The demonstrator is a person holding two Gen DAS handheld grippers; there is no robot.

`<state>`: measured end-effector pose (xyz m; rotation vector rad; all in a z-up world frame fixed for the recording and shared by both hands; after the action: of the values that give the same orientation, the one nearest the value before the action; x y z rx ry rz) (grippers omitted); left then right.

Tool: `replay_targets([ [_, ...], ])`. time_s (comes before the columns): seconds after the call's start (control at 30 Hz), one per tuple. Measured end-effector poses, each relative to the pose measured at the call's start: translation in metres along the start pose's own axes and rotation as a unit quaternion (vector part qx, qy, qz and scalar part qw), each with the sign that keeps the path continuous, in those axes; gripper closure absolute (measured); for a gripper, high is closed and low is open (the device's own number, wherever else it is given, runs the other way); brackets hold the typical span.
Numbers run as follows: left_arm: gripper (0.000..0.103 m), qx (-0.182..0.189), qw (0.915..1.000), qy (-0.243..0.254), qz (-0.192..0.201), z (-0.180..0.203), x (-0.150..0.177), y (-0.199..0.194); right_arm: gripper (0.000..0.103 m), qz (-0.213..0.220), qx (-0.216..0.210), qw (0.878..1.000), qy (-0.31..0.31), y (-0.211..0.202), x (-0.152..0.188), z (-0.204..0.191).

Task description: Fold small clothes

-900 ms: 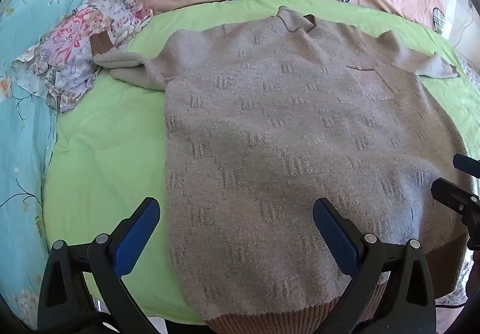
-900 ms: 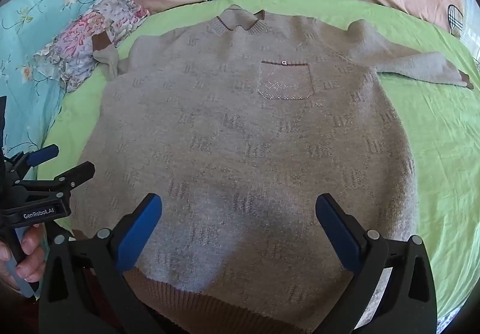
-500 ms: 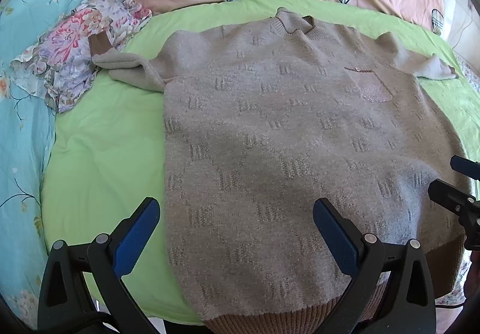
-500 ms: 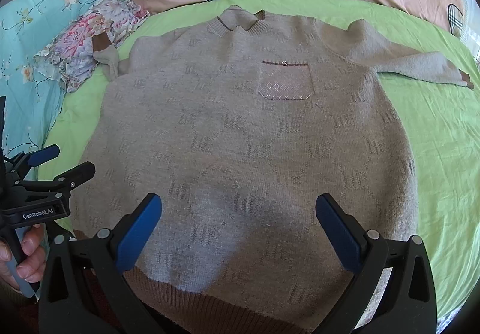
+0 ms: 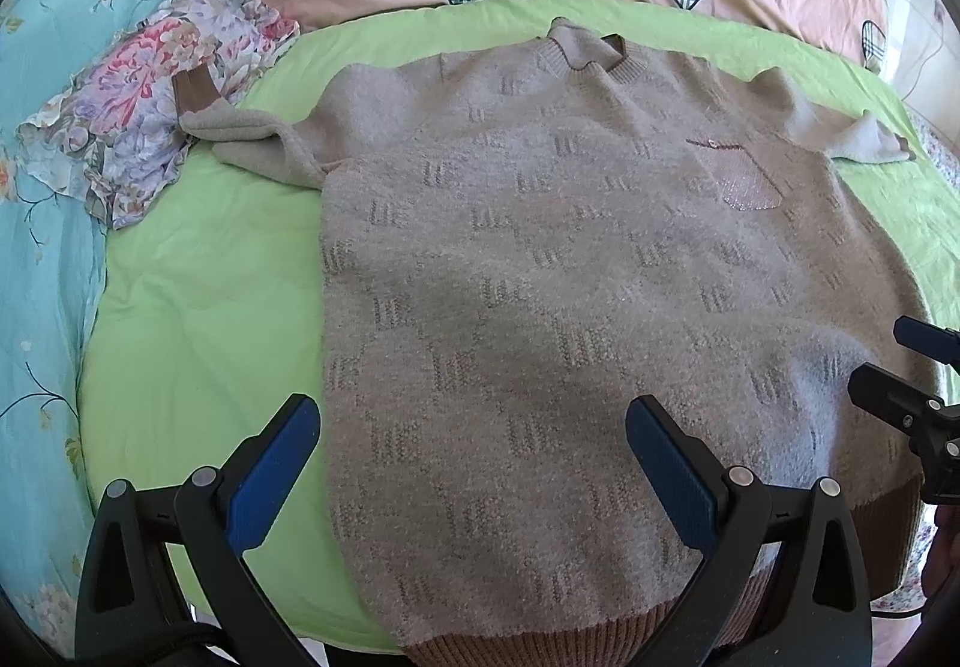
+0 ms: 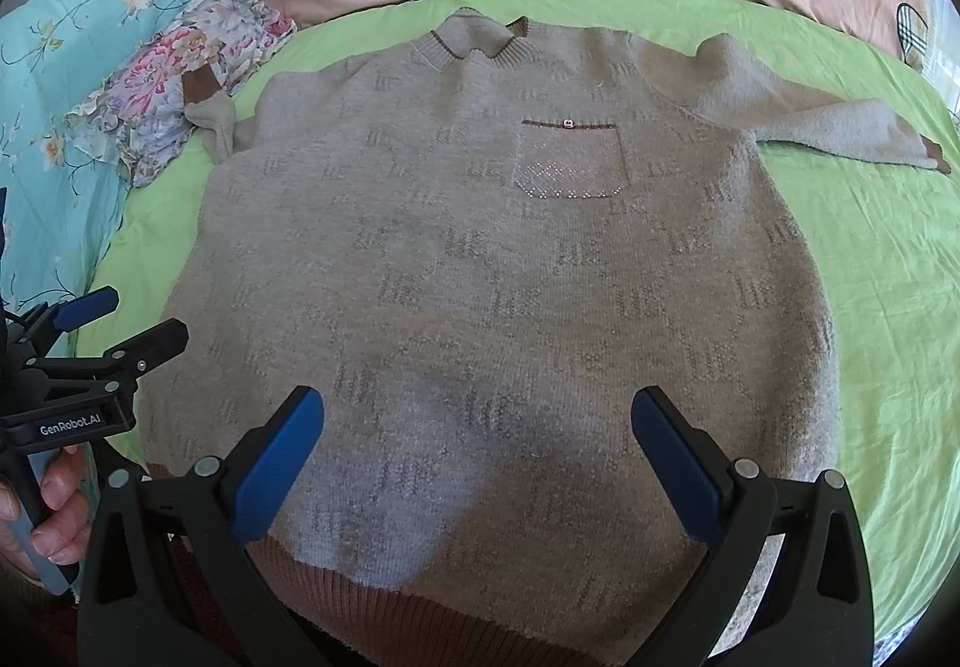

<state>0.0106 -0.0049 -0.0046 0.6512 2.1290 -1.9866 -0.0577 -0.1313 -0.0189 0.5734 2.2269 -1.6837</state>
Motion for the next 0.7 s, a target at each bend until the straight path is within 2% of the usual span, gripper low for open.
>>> replay_targets([
  [0.47,0.001,0.0,0.9999,0.008,-0.006,0.006,-0.013,0.01,0.001,0.003,-0.007,1.0,0.009,-0.004,-0.011,0.013],
  [0.63,0.001,-0.003,0.9999,0.012,0.008,0.009,-0.024,0.014,0.001,0.006,0.003,1.0,0.031,-0.005,-0.019,0.037],
  [0.7,0.001,0.007,0.9999,0.008,0.011,0.01,-0.029,0.015,0.001,0.008,0.006,0.999,0.041,-0.007,-0.024,0.049],
])
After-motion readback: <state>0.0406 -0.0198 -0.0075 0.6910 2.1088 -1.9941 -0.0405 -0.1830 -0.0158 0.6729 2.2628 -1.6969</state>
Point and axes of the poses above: each gripper's, at about its wrist camera, not at the fingertips, and y roughly the way its jaws point, z to its right, x to its underside, the point moved 1 cm from there along y, roughly the way its jaws point, and after that the axes turned 11 degrees about -z, right-handed, at the moved point
